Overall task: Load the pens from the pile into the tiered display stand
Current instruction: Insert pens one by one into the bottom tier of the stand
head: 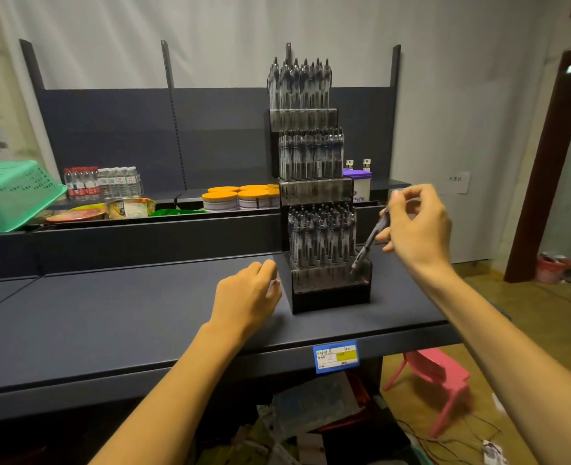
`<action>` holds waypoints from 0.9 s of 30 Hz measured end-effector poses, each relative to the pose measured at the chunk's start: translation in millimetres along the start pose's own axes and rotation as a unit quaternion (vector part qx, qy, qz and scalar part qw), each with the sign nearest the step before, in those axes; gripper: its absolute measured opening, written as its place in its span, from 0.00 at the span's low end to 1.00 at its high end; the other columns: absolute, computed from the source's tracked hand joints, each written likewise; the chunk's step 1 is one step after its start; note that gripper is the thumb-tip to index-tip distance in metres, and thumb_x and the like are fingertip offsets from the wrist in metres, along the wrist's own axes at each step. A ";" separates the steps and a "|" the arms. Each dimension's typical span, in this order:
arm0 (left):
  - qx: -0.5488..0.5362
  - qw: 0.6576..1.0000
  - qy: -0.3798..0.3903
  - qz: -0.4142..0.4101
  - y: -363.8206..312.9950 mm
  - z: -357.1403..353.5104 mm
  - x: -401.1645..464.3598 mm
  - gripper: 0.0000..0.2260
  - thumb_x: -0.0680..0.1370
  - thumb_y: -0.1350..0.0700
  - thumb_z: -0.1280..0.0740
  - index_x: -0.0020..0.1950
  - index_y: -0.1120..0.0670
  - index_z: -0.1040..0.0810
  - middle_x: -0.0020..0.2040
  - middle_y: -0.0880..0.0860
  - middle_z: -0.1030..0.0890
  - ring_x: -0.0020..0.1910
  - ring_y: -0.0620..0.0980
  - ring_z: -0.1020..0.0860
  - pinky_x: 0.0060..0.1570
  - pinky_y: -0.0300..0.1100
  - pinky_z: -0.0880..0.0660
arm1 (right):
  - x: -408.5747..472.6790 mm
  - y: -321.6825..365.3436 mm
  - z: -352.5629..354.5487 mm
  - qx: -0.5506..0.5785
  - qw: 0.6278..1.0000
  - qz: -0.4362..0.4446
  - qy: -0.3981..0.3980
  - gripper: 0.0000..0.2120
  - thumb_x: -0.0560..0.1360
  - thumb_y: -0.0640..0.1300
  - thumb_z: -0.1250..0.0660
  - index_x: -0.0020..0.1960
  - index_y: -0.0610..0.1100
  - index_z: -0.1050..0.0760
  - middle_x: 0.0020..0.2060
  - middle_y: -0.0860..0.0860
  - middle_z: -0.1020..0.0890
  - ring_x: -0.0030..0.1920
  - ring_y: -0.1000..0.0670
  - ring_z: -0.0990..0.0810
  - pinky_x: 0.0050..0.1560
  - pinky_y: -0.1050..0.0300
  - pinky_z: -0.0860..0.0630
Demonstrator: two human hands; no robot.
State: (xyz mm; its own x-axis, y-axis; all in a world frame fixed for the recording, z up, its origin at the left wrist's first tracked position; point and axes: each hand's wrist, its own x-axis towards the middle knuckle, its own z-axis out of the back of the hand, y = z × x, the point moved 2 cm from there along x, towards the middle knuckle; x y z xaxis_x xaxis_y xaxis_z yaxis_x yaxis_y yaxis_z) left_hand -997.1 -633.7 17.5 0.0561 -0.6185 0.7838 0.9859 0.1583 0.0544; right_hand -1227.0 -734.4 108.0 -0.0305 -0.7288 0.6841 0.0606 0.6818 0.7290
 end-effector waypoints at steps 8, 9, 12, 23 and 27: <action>-0.012 0.999 0.042 0.027 -4.3 5.4 4.4 0.06 0.77 0.53 0.34 0.47 0.55 0.26 0.38 0.53 0.21 0.31 0.54 0.25 0.29 0.46 0.24 | 16.6 2.5 7.2 -0.026 0.999 0.031 -0.029 0.06 0.82 0.45 0.42 0.49 0.43 0.34 0.33 0.53 0.24 0.26 0.52 0.19 0.23 0.60 0.23; -0.014 0.998 0.049 0.031 -5.3 5.8 5.1 0.06 0.77 0.53 0.35 0.48 0.55 0.26 0.39 0.53 0.21 0.33 0.54 0.24 0.30 0.47 0.24 | 17.5 0.8 4.1 -0.028 0.999 0.029 -0.021 0.06 0.82 0.44 0.42 0.49 0.43 0.33 0.33 0.53 0.24 0.25 0.51 0.19 0.23 0.59 0.22; -0.014 0.997 0.067 0.035 -7.6 5.9 5.7 0.06 0.78 0.53 0.37 0.50 0.55 0.26 0.42 0.53 0.20 0.35 0.54 0.24 0.33 0.48 0.23 | 19.9 -5.2 -4.9 -0.043 0.999 0.017 0.022 0.07 0.82 0.44 0.41 0.49 0.40 0.32 0.33 0.47 0.23 0.25 0.52 0.19 0.23 0.60 0.23; -0.005 0.995 0.070 0.070 -3.2 8.2 8.1 0.06 0.77 0.54 0.36 0.48 0.56 0.26 0.42 0.54 0.20 0.37 0.56 0.23 0.32 0.46 0.27 | 54.3 -0.5 -32.2 -0.164 0.975 0.005 0.148 0.06 0.75 0.49 0.32 0.42 0.48 0.22 0.34 0.48 0.17 0.32 0.46 0.17 0.38 0.46 0.17; 0.012 0.991 0.083 0.104 2.0 8.7 13.6 0.06 0.77 0.53 0.37 0.49 0.55 0.27 0.44 0.53 0.20 0.39 0.57 0.23 0.35 0.46 0.26 | 56.6 -8.7 -37.7 -0.205 0.951 -0.026 0.231 0.06 0.73 0.48 0.31 0.41 0.45 0.22 0.42 0.46 0.18 0.37 0.45 0.18 0.46 0.43 0.18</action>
State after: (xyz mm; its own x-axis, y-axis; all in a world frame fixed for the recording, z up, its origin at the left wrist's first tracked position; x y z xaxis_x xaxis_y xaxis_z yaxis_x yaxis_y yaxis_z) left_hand -995.7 -635.1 33.7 0.2852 -0.6877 0.6676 0.9463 0.3125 -0.0823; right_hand -1191.6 -783.9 139.5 0.3912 -0.7760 0.4948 0.4571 0.6304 0.6274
